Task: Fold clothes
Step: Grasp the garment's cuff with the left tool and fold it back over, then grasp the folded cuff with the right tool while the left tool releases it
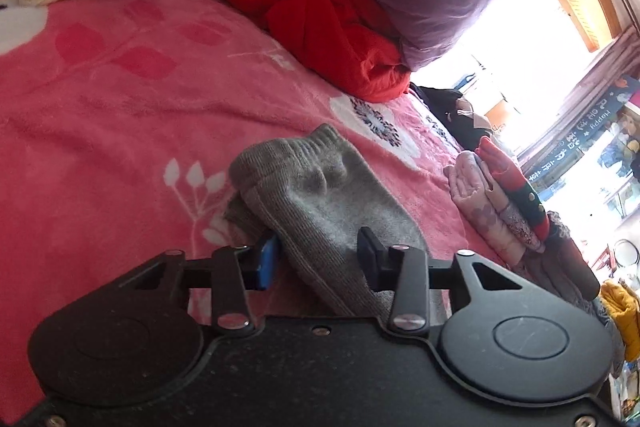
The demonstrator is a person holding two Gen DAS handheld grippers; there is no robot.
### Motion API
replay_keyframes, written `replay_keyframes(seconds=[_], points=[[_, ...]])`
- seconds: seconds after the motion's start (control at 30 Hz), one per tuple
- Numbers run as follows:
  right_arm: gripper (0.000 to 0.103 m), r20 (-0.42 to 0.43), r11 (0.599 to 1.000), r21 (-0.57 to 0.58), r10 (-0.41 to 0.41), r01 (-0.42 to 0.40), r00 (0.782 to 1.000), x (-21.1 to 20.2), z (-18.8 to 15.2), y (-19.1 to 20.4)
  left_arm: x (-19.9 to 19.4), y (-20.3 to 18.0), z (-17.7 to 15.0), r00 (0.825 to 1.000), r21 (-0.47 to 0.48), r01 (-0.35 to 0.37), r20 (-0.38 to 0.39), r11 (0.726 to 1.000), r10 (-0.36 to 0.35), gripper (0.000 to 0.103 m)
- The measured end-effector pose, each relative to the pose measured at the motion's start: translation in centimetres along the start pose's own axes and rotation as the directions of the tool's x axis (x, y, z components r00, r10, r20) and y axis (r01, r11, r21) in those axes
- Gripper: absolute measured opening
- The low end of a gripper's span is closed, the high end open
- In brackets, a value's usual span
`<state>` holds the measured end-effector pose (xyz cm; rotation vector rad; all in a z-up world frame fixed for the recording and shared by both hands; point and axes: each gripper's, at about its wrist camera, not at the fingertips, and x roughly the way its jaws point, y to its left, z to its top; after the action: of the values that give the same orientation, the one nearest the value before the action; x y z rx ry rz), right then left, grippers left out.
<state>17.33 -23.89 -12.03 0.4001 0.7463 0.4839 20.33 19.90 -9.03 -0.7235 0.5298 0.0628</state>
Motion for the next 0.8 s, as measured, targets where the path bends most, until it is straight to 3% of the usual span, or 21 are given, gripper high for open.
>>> replay_keyframes(seconds=[0.13, 0.23, 0.3, 0.4, 0.53, 0.73, 0.8], points=[[0.059, 0.001, 1.000, -0.006, 0.010, -0.010, 1.000, 0.0, -0.2, 0.3, -1.0, -2.8, -0.3, 0.995, 0.122, 0.089, 0.024, 0.988, -0.093, 0.022], [0.059, 0.009, 1.000, 0.012, 0.025, -0.025, 1.000, -0.2, -0.2, 0.3, -2.0, -5.6, -1.1, 0.984, 0.248, 0.164, 0.024, 0.955, -0.175, 0.016], [0.059, 0.021, 0.998, 0.041, 0.046, -0.046, 0.999, -0.6, -0.2, 0.0, -2.7, -7.7, -2.2, 0.971, 0.344, 0.226, -0.002, 0.911, -0.240, 0.014], [0.059, 0.052, 0.993, 0.082, 0.083, -0.087, 0.995, -1.2, -0.1, -0.3, -3.2, -11.2, -4.9, 0.954, 0.513, 0.288, -0.075, 0.809, -0.291, 0.013], [0.059, 0.108, 0.982, 0.110, 0.144, -0.155, 0.984, -2.2, 0.1, -0.6, -2.9, -14.2, -9.2, 0.932, 0.638, 0.356, -0.190, 0.683, -0.308, 0.013], [0.067, 0.158, 0.960, 0.154, 0.208, -0.232, 0.965, -2.6, 0.5, -1.3, -1.8, -15.8, -13.4, 0.904, 0.706, 0.427, -0.328, 0.565, -0.273, 0.013], [0.068, 0.170, 0.946, 0.194, 0.229, -0.260, 0.959, -2.6, 0.6, -1.9, -1.6, -15.9, -14.0, 0.898, 0.713, 0.439, -0.349, 0.546, -0.267, 0.013]])
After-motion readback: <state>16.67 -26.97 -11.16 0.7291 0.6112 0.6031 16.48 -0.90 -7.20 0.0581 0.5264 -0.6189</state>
